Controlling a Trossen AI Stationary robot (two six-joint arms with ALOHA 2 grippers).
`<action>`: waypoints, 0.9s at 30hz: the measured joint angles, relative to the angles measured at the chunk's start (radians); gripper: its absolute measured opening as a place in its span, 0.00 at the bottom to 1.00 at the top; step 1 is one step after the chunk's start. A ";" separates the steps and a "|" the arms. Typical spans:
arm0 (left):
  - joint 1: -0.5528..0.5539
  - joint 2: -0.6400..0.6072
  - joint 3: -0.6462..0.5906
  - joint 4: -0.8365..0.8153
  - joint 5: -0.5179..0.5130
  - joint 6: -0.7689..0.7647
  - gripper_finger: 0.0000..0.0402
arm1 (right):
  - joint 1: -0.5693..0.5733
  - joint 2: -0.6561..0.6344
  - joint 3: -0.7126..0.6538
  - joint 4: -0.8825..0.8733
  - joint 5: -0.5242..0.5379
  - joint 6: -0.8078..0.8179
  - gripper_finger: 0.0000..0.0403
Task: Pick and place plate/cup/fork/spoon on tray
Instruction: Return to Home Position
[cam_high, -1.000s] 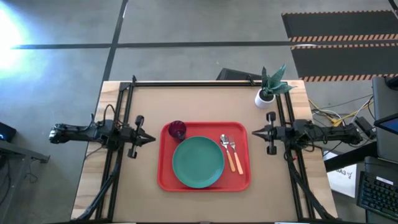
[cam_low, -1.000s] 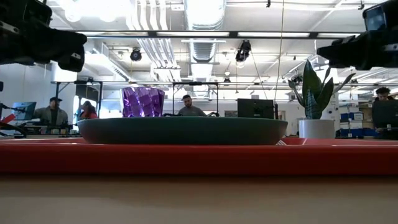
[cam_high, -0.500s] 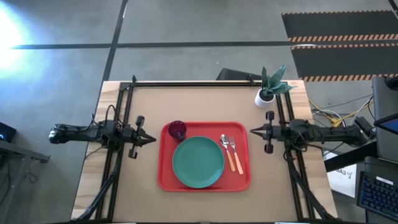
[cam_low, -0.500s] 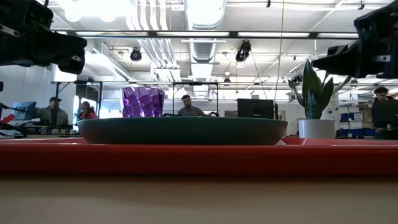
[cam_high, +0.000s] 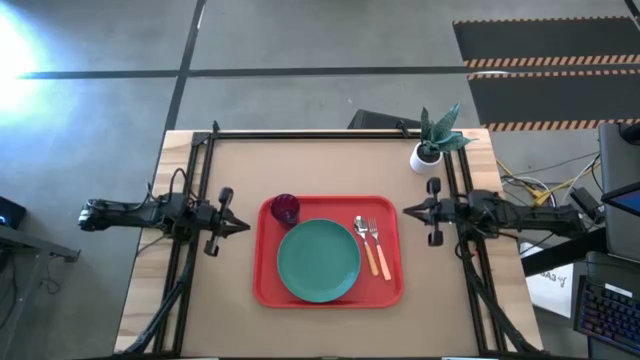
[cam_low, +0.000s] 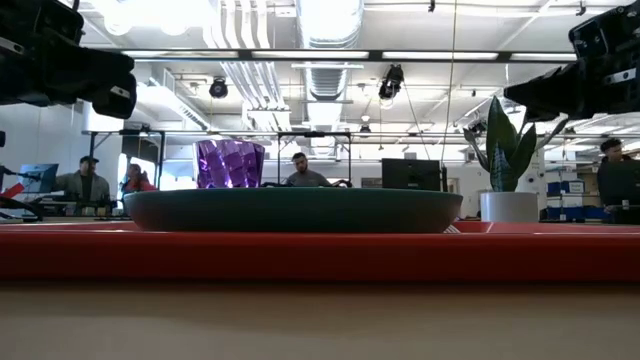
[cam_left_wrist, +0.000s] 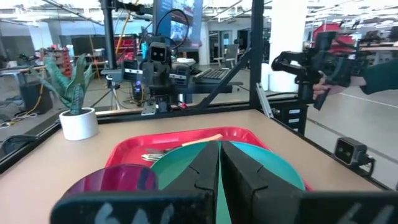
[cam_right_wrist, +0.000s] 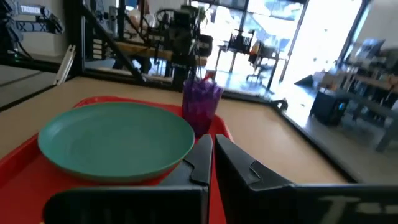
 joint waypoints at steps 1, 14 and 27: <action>0.000 0.000 0.000 0.001 0.005 0.000 0.00 | 0.000 -0.012 0.000 -0.001 0.000 -0.009 0.02; 0.000 0.029 0.000 0.002 0.005 0.000 0.00 | 0.000 -0.031 0.000 -0.005 0.002 0.064 0.02; 0.000 0.057 0.000 0.003 0.004 0.000 0.00 | 0.000 -0.013 0.000 -0.001 0.006 0.134 0.02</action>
